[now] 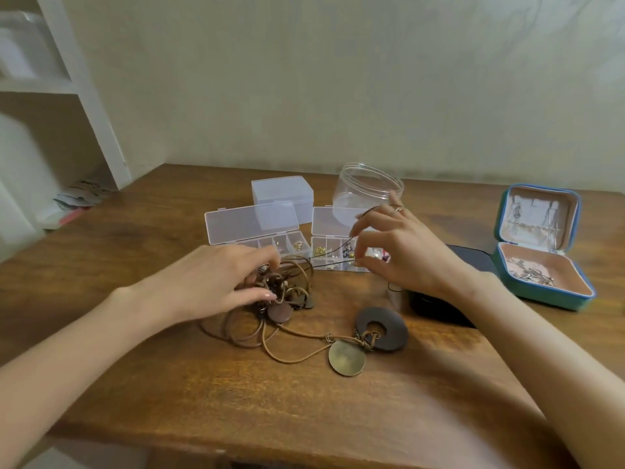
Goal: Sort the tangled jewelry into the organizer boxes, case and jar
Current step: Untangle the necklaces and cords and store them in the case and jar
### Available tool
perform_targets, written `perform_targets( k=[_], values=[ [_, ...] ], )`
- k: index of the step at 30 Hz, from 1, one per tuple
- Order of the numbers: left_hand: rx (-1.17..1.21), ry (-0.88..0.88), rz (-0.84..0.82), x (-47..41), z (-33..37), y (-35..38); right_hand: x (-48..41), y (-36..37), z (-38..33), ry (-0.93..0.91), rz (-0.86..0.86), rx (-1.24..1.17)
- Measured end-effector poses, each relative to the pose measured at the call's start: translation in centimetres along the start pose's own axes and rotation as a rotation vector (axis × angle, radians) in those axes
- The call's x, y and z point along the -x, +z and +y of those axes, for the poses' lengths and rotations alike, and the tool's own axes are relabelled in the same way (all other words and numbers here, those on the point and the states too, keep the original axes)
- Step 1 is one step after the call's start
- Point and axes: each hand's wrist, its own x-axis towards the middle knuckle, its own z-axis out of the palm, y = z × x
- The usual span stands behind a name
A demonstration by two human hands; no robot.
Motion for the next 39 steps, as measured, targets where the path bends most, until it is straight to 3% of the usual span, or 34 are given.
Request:
perform_targets(
  k=[4,8,14,17,19,22,24,26,28,29,33,39],
  values=[
    [0.084,-0.037,-0.181,0.1,1.2,1.3,0.5,0.6,-0.7,0.085,-0.120,-0.318],
    [0.262,-0.063,-0.150,-0.2,2.0,2.1,1.4,0.0,-1.2,0.130,-0.196,-0.478],
    [0.632,-0.315,0.002,-1.4,3.8,2.7,4.4,-1.1,-1.3,0.130,-0.301,-0.262],
    [0.899,-0.436,-0.018,-2.0,4.2,2.7,5.2,-1.3,0.5,0.201,-0.289,-0.219],
    [0.999,-0.426,-0.085,-1.9,4.4,2.6,5.4,-1.4,1.2,0.241,-0.252,-0.262],
    [0.998,-0.327,-0.227,-1.4,4.5,2.1,5.4,-2.6,1.6,0.332,-0.031,-0.419],
    [0.967,-0.271,-0.292,-1.0,4.3,1.9,5.6,-3.7,2.7,0.380,0.014,-0.239],
    [0.939,-0.222,-0.302,-0.7,4.2,2.1,6.0,-4.8,3.9,0.536,-0.255,-0.029],
    [0.955,-0.185,-0.293,-0.5,4.2,2.1,6.3,-5.2,4.4,0.679,-0.523,-0.048],
    [0.984,-0.173,-0.285,-0.5,4.3,2.0,6.4,-5.1,4.4,0.691,-0.570,-0.090],
    [1.252,-0.177,-0.187,-0.4,4.3,1.6,5.8,-4.3,4.6,0.631,-0.516,-0.173],
    [1.540,-0.529,0.015,-1.1,4.2,1.9,4.8,-3.6,5.5,0.577,-0.532,-0.192]
  ],
)
